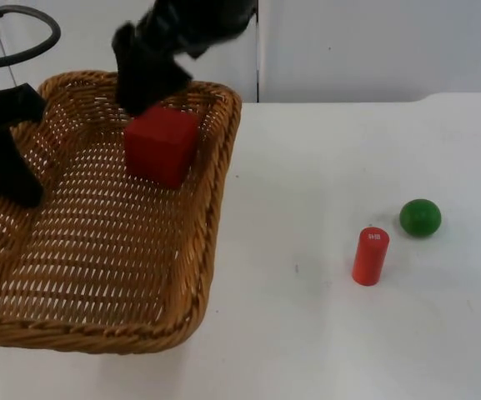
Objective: Pick up the basket with the left hand and place the object to the left of the red cylinder into the basket with the right hand.
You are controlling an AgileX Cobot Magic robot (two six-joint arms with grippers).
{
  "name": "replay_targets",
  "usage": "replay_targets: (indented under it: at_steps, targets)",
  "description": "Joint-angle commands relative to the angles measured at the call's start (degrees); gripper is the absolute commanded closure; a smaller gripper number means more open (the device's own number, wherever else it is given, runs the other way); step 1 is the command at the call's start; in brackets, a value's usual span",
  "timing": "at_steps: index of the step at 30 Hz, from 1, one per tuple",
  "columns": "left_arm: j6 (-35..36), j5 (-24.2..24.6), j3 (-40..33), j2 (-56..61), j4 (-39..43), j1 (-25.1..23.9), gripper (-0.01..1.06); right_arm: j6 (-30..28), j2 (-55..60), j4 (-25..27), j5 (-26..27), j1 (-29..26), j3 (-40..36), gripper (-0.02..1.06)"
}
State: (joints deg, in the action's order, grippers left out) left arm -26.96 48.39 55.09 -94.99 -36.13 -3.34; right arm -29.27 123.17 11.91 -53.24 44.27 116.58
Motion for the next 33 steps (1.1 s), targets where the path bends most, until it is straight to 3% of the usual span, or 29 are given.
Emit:
replay_targets:
  at_steps: [1,10,14,20,25,33]
  targets:
    - [0.2,0.2,0.1,0.7,-1.8,-0.1,1.05,0.1,-2.7,-0.2,-1.3,0.1,0.3,0.12]
    - [0.2,1.7,0.1,0.7,-0.6,-0.1,1.05,0.8,-9.5,0.2,-9.9,-2.7,0.1,0.12]
    - [0.2,1.7,0.1,0.7,-0.6,-0.1,1.05,1.4,-13.4,0.1,-10.9,-3.5,-2.7,0.12]
    - [0.2,1.4,0.1,0.7,-0.6,-0.1,1.05,1.4,-18.9,0.5,-7.8,-3.8,-9.7,0.12]
    - [0.2,0.8,0.1,0.7,-0.6,-0.1,1.05,1.4,-26.3,0.4,-2.6,-3.8,-20.0,0.12]
    - [0.2,0.8,0.1,0.7,-0.6,-0.1,1.05,3.3,-34.0,0.3,-1.4,-3.8,-30.2,0.12]
